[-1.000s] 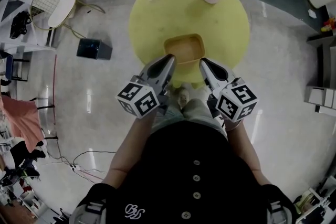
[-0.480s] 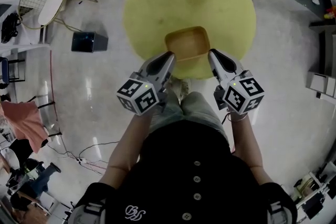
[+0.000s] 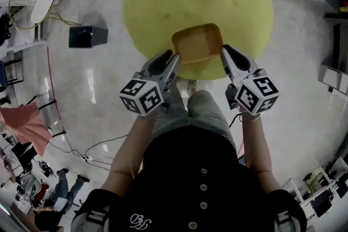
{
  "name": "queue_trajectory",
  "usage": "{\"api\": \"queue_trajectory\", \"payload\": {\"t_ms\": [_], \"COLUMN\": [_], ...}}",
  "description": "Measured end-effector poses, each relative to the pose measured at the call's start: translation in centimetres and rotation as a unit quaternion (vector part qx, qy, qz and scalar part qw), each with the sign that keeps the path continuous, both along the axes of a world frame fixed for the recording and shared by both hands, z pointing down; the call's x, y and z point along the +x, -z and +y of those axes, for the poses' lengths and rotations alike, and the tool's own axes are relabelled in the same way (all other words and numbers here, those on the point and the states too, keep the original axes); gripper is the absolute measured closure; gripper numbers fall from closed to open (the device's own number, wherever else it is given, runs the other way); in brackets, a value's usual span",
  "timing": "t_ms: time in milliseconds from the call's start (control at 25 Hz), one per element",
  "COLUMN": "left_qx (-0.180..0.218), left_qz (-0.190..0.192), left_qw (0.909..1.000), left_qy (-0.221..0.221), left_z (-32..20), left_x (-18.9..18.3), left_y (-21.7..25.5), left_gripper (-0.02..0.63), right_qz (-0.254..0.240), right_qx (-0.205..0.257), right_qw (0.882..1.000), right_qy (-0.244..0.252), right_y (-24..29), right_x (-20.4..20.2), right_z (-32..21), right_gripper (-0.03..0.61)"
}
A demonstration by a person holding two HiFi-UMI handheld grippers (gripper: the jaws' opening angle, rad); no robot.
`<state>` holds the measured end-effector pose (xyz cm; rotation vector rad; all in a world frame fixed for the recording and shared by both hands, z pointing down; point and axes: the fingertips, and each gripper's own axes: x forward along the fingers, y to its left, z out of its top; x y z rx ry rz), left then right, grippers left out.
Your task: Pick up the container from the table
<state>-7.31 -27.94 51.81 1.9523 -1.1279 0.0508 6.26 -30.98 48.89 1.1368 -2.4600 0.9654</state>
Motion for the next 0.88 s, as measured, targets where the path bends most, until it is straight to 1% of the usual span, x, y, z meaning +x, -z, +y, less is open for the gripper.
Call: {"api": "queue_trajectory", "payload": {"t_ms": [40,80,280,480,680,880], "left_qx": [-0.007,-0.014,-0.04,-0.061,-0.072,-0.08], "left_qz": [-0.004,-0.007,-0.011,-0.007,-0.005,-0.002], "left_qw": [1.0,0.9999,0.9991,0.9981,0.9973,0.9968], "left_qy": [0.001,0.001,0.007,0.009,0.011,0.009], "left_z": [-0.1,0.0,0.0,-0.2,-0.7,-0.7], "left_x": [-0.3,-0.7,-1.6,-1.4,-1.3,-1.4], "left_y": [-0.5,-1.0,-3.0,-4.5,-5.4,-6.2], "left_gripper": [0.482,0.475,0.457,0.454,0.454,0.454], "right_qz": [0.003,0.006,0.019,0.024,0.018,0.016], "right_qx": [-0.002,-0.004,-0.015,-0.03,-0.056,-0.078], "right_qw": [1.0,1.0,1.0,0.999,0.998,0.996], "right_qy": [0.0,0.001,-0.004,-0.014,-0.019,-0.027], "right_y": [-0.2,-0.4,-1.8,-3.3,-5.3,-7.2], "right_x": [-0.2,-0.3,-0.4,0.5,0.6,0.5], "right_z": [-0.2,-0.3,-1.1,-2.1,-2.4,-2.3], "right_gripper": [0.549,0.533,0.476,0.432,0.413,0.413]}}
